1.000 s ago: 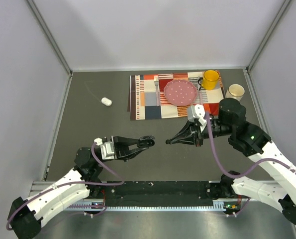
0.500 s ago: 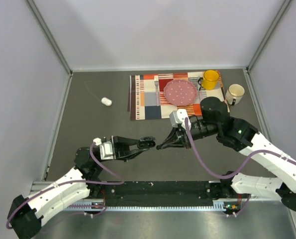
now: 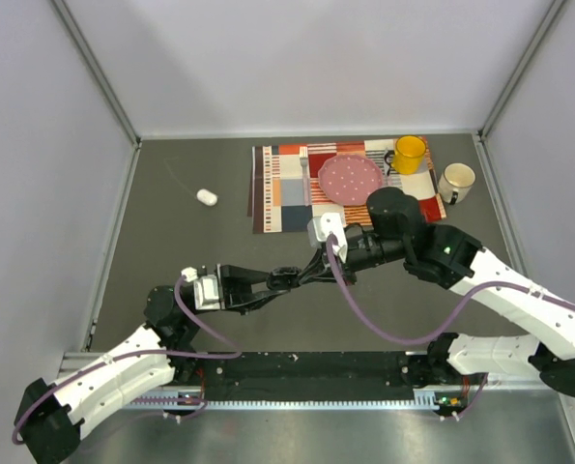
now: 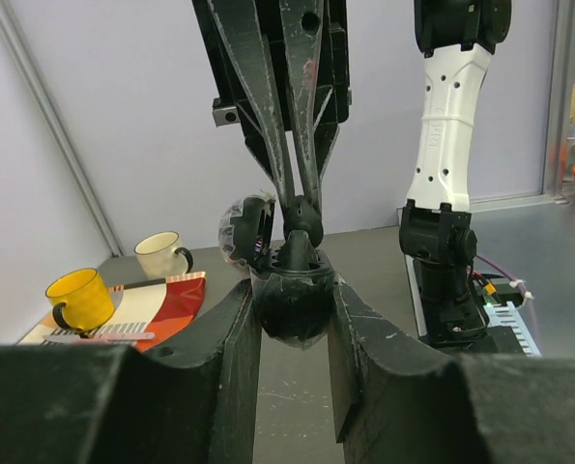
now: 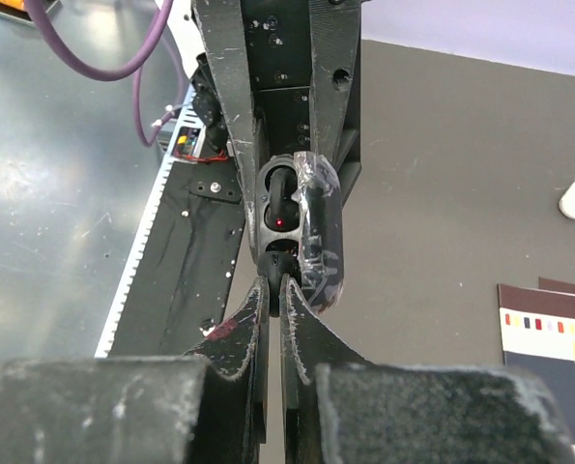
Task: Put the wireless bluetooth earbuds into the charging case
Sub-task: Place the earbud in the charging case.
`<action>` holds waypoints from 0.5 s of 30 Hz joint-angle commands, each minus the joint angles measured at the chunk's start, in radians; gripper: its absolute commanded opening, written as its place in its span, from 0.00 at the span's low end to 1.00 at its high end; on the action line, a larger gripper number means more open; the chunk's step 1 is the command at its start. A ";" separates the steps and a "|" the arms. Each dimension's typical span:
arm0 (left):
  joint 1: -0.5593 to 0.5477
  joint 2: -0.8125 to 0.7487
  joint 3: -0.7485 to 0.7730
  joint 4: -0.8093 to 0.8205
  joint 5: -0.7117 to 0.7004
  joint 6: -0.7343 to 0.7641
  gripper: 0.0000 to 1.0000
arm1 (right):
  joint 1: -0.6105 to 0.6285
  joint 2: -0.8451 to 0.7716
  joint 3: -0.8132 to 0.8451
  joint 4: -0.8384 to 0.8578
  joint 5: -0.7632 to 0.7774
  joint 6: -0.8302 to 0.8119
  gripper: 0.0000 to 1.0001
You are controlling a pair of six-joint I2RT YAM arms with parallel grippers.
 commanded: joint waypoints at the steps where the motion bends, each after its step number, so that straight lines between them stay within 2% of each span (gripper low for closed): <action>1: 0.003 -0.007 0.035 0.068 0.005 -0.012 0.00 | 0.031 0.024 0.058 0.008 0.059 -0.032 0.00; 11: 0.003 -0.004 0.028 0.088 -0.008 -0.012 0.00 | 0.048 0.056 0.049 0.000 0.125 -0.047 0.01; 15: 0.003 -0.015 0.020 0.092 -0.037 -0.002 0.00 | 0.048 0.050 0.041 -0.015 0.136 -0.049 0.04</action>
